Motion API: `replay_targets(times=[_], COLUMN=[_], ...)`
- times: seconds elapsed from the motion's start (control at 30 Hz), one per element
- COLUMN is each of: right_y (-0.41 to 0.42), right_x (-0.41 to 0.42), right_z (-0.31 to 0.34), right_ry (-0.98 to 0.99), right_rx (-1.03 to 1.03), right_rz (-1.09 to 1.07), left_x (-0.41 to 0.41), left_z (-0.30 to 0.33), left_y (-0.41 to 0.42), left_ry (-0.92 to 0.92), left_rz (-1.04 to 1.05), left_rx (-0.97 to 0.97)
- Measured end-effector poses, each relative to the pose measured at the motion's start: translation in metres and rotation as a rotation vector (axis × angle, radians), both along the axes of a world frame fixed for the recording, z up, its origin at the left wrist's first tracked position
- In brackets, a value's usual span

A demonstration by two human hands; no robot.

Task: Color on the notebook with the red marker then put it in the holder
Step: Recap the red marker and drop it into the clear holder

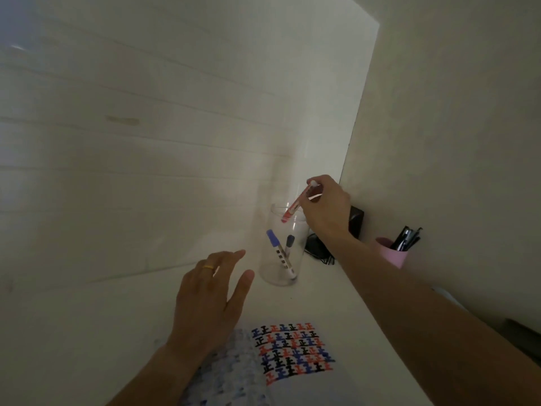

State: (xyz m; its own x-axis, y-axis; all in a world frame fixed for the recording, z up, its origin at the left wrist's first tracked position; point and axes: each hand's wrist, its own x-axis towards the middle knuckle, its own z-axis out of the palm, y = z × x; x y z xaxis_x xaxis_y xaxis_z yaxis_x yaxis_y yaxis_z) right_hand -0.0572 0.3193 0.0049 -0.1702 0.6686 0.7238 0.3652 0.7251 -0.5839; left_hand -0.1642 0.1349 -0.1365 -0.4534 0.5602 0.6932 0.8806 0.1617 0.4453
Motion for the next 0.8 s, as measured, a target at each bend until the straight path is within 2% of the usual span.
replay_targets(times=[0.17,0.43,0.6,0.8], right_y=[0.008,0.010,-0.027,-0.110], right_x=[-0.013,-0.011,0.036,0.118], right_z=[-0.008,-0.015,-0.026,-0.074], right_ry=[-0.263,-0.348,-0.312,-0.488], right_rx=[-0.005,-0.027,-0.019,-0.115], right_rz=[-0.086,-0.123,-0.049,0.014], left_x=[-0.002,-0.006,-0.002,0.047], left_z=[-0.002,-0.006,0.002,0.032], left_y=[0.001,0.003,-0.002,-0.040], left_ry=[0.015,0.062,0.124,0.223], left_rz=[-0.005,-0.013,0.004,0.027], left_rx=[-0.040,-0.075,-0.083,-0.194])
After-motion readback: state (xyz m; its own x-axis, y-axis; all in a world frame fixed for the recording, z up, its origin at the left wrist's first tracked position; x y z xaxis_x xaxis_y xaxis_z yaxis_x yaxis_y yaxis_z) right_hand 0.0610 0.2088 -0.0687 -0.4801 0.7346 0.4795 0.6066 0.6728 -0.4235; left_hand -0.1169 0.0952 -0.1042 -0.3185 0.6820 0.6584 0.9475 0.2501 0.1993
